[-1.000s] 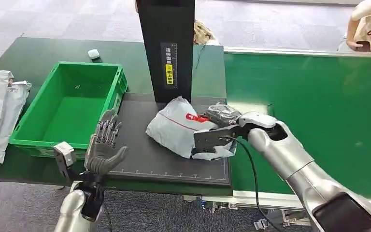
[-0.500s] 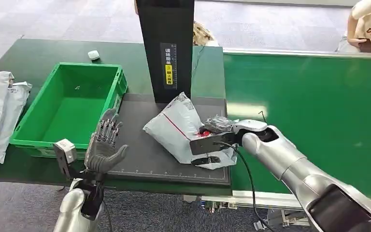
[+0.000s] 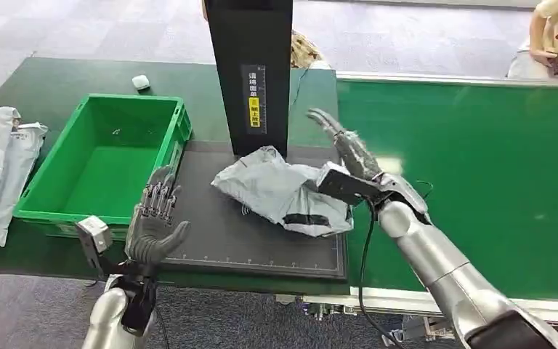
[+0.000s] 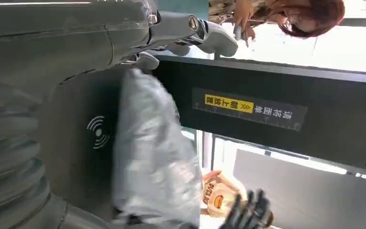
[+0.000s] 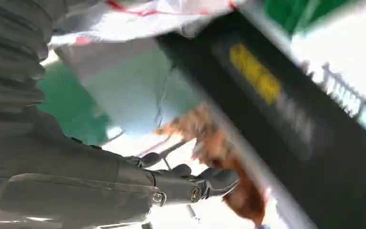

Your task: Moved the parcel from conveyor to table for the left to box.

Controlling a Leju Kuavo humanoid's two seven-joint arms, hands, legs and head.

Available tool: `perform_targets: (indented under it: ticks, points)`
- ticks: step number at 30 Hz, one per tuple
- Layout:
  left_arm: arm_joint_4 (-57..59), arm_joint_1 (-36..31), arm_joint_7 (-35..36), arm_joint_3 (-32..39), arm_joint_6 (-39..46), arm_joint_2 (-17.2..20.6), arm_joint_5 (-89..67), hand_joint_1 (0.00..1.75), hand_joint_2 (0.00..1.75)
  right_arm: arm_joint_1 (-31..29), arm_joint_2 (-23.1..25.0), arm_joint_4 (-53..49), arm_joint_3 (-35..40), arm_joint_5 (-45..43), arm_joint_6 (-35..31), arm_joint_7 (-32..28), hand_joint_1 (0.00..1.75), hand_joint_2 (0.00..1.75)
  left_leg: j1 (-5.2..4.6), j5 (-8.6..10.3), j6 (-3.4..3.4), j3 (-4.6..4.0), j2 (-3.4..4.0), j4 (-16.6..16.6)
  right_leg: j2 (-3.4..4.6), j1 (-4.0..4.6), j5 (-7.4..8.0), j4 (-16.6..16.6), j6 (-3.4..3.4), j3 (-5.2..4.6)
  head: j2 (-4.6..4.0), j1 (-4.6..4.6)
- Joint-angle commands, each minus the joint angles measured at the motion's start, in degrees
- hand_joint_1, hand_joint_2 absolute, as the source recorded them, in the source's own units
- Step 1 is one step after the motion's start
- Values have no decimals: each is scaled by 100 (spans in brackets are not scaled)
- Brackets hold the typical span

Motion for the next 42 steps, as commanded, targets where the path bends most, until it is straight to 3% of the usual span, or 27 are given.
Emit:
perform_targets:
  ticks: [1, 4, 13, 15, 18, 21, 23, 31, 39, 40, 41, 42]
  points:
    - [-246, 41, 45, -89, -117, 40, -34, 0, 175, 1322, 517, -1498, -2631, -762, -560, -327, 0, 175, 6, -6, -2, 28, -15, -15, -19, 8, -9, -20, -8, 38, 0, 0]
    - [-275, -46, 10, -304, -85, 84, -383, 0, 175, 1575, 596, -1988, -3160, -1444, -370, -388, 0, 175, 2, -4, -2, 10, -9, -7, -12, 0, -7, -8, -7, 17, 0, 2]
    - [-159, -636, 86, -1547, 601, 142, -2606, 0, 175, 1789, 1058, -2291, -3272, -1272, 9, -353, 0, 175, 0, -3, -1, 7, -7, -3, -9, -1, -4, -3, -7, 8, 0, 0]
    - [275, -1029, 276, -2229, 1233, 191, -3920, 0, 175, 1727, 1137, -2242, -3314, -1238, 128, -354, 0, 175, -1, 0, -2, 7, -14, -3, -16, -2, -5, -2, -7, 9, 0, 0]
    - [811, -1402, 588, -2738, 1277, 155, -4630, 0, 175, 1600, 1178, -2119, -3337, -1220, 257, -344, 0, 175, -2, 1, 0, 11, -14, -5, -17, -3, -3, -6, -5, 13, 0, 0]
    - [1692, -1828, 1172, -3075, 1396, -141, -5242, 0, 175, 1520, 1265, -1965, -3394, -1193, 325, -324, 0, 175, -3, 0, 2, 15, -7, -6, -10, -4, -1, -8, -4, 16, 0, 2]
    - [1869, -1907, 1226, -3103, 1441, -212, -5312, 0, 175, 1534, 1282, -1954, -3402, -1177, 337, -325, 0, 175, -4, 2, 2, 20, -12, -9, -17, -6, -1, -12, -4, 25, 0, 2]
    - [4337, -2827, 2124, -3265, 1025, -746, -5878, 0, 175, 1311, 1560, -1537, -3491, -893, 423, -323, 0, 175, -5, -1, -1, 23, 5, -9, 1, -7, 2, -10, -5, 20, 0, 2]
    - [4665, -2714, 2206, -3204, 790, -804, -5834, 0, 175, 1398, 1573, -1538, -3606, -838, 382, -293, 0, 175, -4, -4, 0, 35, 11, -17, 7, -4, 1, -19, -6, 31, 0, 0]
    - [4597, -2680, 1957, -3164, 790, -776, -5724, 0, 175, 1453, 1591, -1611, -3646, -849, 392, -283, 0, 175, -4, -5, 0, 24, 14, -9, 11, -4, 1, -11, -3, 19, 0, 0]
    - [4568, -2670, 1894, -3133, 806, -763, -5678, 10, 175, 1477, 1586, -1640, -3646, -847, 391, -282, 0, 175, -4, -6, -1, 38, 18, -18, 14, -5, 2, -20, -6, 33, 0, 0]
    - [4465, -2653, 1721, -3176, 945, -717, -5679, 175, 175, 1515, 1573, -1700, -3655, -832, 394, -290, 0, 175, -4, -6, -1, 46, 21, -24, 16, -4, 3, -26, -8, 40, 0, 0]
